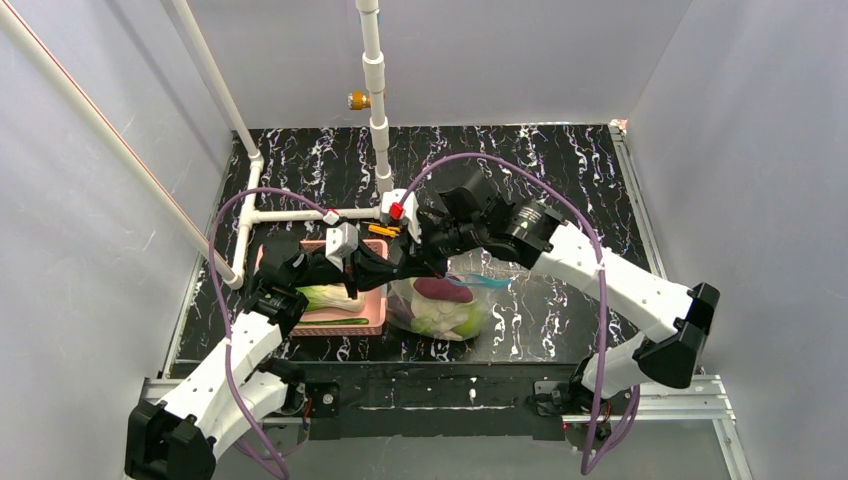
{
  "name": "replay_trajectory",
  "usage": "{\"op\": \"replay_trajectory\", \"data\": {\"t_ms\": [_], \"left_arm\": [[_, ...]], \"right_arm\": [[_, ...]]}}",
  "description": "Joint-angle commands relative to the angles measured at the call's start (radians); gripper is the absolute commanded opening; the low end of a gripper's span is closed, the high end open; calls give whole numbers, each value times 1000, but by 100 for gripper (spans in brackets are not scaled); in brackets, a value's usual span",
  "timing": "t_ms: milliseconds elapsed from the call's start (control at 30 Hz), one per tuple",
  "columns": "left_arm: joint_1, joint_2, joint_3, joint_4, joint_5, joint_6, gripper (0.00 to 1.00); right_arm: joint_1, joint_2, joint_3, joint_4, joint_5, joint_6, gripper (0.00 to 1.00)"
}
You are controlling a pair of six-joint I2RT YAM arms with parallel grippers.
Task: Place the food in the zip-top bag and seal the zipper
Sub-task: Zip the zipper food storage bag at the center of the board.
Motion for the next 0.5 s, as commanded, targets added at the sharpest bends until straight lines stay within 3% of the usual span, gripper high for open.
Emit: {"op": "replay_trajectory", "data": {"t_ms": [0, 200, 467], "left_arm": [[-1, -30, 29, 15, -45, 3, 0], [-1, -40, 19, 25, -43, 5, 0], [-1, -45, 15, 42, -23, 2, 0]], "right_arm": [[3, -103, -99, 85, 75, 26, 1], [4, -225, -222, 164, 209, 40, 1], [2, -269, -280, 168, 243, 59, 1]]}}
